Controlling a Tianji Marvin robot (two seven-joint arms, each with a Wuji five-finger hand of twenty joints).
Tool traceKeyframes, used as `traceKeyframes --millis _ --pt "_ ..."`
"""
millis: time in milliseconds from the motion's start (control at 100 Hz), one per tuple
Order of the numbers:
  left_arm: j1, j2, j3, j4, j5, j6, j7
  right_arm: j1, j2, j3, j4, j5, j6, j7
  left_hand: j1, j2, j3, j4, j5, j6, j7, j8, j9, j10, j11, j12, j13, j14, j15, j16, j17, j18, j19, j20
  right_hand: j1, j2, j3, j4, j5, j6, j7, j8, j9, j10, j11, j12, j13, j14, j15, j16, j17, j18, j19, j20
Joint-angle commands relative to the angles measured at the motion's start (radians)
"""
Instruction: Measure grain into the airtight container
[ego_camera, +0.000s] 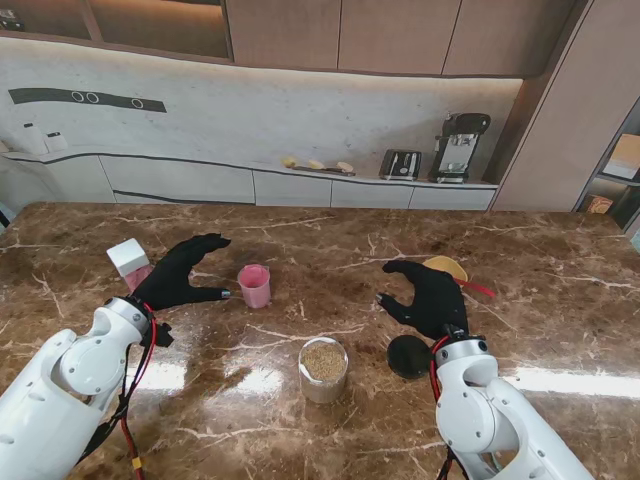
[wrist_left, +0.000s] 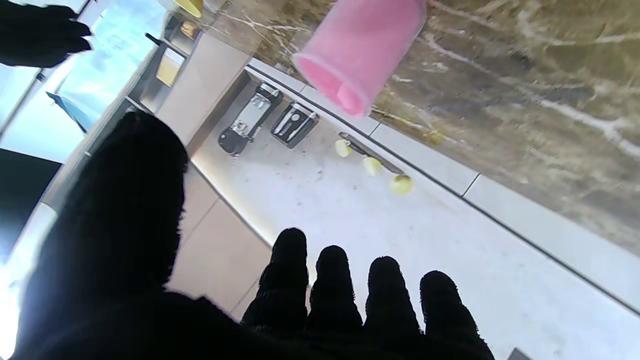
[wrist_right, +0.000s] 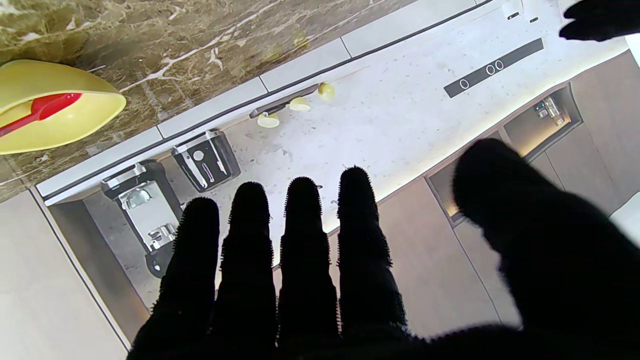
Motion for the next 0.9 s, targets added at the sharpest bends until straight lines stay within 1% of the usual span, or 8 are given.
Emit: traceKeyframes --millis 0,140,220,500,610,710,800,890 --pt "0.029 0.018 -0.017 -0.049 0.019 -0.014 -0.015 -0.019 0.003 0.004 -0.001 -0.002 -0.004 0.014 -0.042 0.020 -0.031 0.020 0.023 0.012 0.016 -0.016 0.015 0.007 0.021 0.009 0.024 0.016 0.009 0.001 -0.017 0.003 0.028 0.034 -0.059 0.022 -0.018 0.033 -0.038 0.003 -0.026 -0.014 -0.027 -0.004 -0.019 -0.023 -0.033 -0.044 -0.022 -0.029 -0.012 -0.044 -0.029 -0.038" --pt "0.100 0.024 -0.075 -0.178 0.038 -0.014 -0.043 -0.028 0.003 0.007 0.001 -0.005 -0.018 0.009 -0.040 0.060 -0.079 0.033 0.052 0.004 0.039 -0.008 0.033 0.019 0.012 0.005 0.052 0.044 0.022 0.008 -0.007 0.051 0.061 0.043 -0.080 0.050 -0.068 0.034 -0.047 0.006 -0.033 -0.022 -0.035 -0.002 -0.021 -0.030 -0.036 -0.044 -0.025 -0.034 -0.012 -0.047 -0.030 -0.049" --pt "0.122 0.029 -0.101 -0.231 0.044 -0.004 -0.072 -0.033 0.002 0.007 -0.002 0.022 -0.033 0.018 -0.031 0.073 -0.099 0.040 0.062 -0.009 0.066 0.017 0.026 0.016 0.009 0.004 0.027 0.036 0.010 0.001 -0.012 0.045 0.064 0.031 -0.082 0.064 -0.103 0.035 -0.053 0.010 -0.035 -0.025 -0.040 -0.004 -0.024 -0.032 -0.036 -0.045 -0.025 -0.035 -0.015 -0.045 -0.027 -0.052" --pt "0.121 0.045 -0.190 -0.296 0.087 0.044 -0.157 -0.028 0.003 0.002 0.011 0.022 -0.058 0.018 0.011 0.060 -0.071 0.051 0.082 -0.034 0.069 0.033 0.022 0.011 0.008 0.003 0.015 0.031 0.009 0.001 -0.022 0.034 0.042 0.012 -0.131 0.124 -0.197 0.036 -0.078 0.011 -0.048 -0.030 -0.062 -0.003 -0.035 -0.039 -0.036 -0.040 -0.027 -0.033 -0.014 -0.039 -0.026 -0.058" --pt "0.105 0.049 -0.226 -0.301 0.128 0.075 -0.171 -0.025 0.005 0.006 0.011 0.025 -0.056 0.033 0.009 0.047 -0.050 0.049 0.073 -0.055 0.046 0.023 0.019 0.009 0.001 -0.001 0.010 0.054 0.005 -0.002 -0.027 0.067 0.032 0.014 -0.122 0.122 -0.202 0.040 -0.083 0.014 -0.049 -0.029 -0.069 -0.002 -0.037 -0.040 -0.038 -0.036 -0.027 -0.031 -0.015 -0.037 -0.026 -0.057" --pt "0.084 0.053 -0.253 -0.292 0.153 0.121 -0.193 -0.022 0.005 0.006 0.012 0.025 -0.054 0.035 0.010 0.028 -0.033 0.044 0.072 -0.084 0.031 0.016 0.013 0.009 -0.010 -0.007 0.016 0.106 0.008 -0.004 -0.034 0.144 0.034 0.024 -0.115 0.119 -0.200 0.044 -0.081 0.014 -0.048 -0.028 -0.066 -0.001 -0.035 -0.039 -0.034 -0.041 -0.026 -0.030 -0.012 -0.035 -0.024 -0.056" --pt "0.068 0.055 -0.271 -0.271 0.161 0.165 -0.204 -0.021 0.004 0.004 0.016 0.037 -0.051 0.040 0.011 0.005 -0.005 0.037 0.062 -0.101 0.003 0.000 0.000 0.004 -0.021 -0.014 -0.014 0.100 -0.005 -0.022 -0.040 0.162 0.005 0.007 -0.114 0.120 -0.197 0.046 -0.080 0.014 -0.048 -0.027 -0.067 0.001 -0.034 -0.038 -0.033 -0.040 -0.026 -0.028 -0.011 -0.032 -0.022 -0.055" --pt "0.059 0.057 -0.292 -0.254 0.203 0.198 -0.205 -0.019 0.003 0.001 0.023 0.052 -0.047 0.041 0.005 -0.003 0.001 0.033 0.039 -0.120 -0.017 -0.010 -0.015 0.003 -0.030 -0.019 -0.026 0.117 -0.007 -0.026 -0.046 0.223 -0.001 0.009 -0.114 0.119 -0.194 0.047 -0.080 0.013 -0.047 -0.026 -0.067 0.002 -0.034 -0.038 -0.031 -0.040 -0.026 -0.027 -0.011 -0.032 -0.021 -0.054"
